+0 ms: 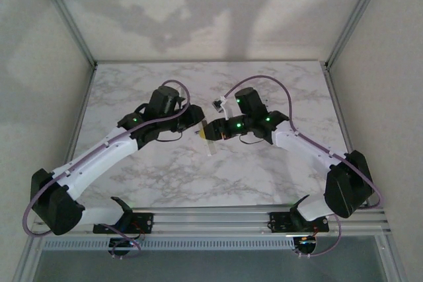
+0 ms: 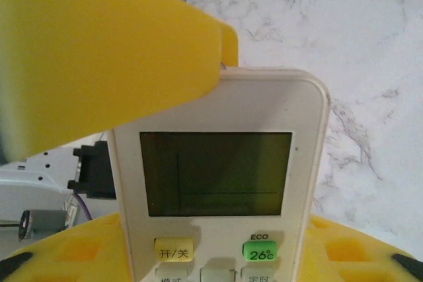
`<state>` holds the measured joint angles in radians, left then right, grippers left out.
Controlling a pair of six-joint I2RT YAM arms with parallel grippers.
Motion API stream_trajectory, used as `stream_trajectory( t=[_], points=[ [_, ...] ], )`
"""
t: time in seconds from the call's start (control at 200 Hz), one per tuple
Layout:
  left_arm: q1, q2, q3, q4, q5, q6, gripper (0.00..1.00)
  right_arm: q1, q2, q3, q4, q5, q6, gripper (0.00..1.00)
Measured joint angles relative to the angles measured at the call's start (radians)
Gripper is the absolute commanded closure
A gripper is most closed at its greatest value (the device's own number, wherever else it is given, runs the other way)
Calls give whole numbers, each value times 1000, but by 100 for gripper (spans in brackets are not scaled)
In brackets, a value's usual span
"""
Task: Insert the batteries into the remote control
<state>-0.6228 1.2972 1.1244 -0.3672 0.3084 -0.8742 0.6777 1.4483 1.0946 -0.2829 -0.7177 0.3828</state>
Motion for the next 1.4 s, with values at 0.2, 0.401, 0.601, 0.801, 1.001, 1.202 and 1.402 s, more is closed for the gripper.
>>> stream_trajectory(
  t=[0.2,0.401,0.601,0.801,1.001,1.202,1.402],
  points=[
    [-11,-2,-20,-3,-31,-37,62,15,-1,1,-27,50,-18,56],
    [-23,-23,-59,6,-32,-70,40,37,-19,4,-19,68,-35,56],
    [-29,-23,-63,30,-16,-82,77,47,-23,9,-16,71,-47,52],
    [-31,-23,-79,27,-23,-98,94,80,-39,11,-50,171,-79,27],
    [-28,-15,-61,-33,-76,-171,96,174,-264,-106,35,436,-185,16],
    [-24,15,-18,-151,-136,-296,96,303,-481,-392,251,650,-480,4],
    [-20,15,0,-189,-156,-394,96,388,-424,-470,394,837,-795,5]
  ],
)
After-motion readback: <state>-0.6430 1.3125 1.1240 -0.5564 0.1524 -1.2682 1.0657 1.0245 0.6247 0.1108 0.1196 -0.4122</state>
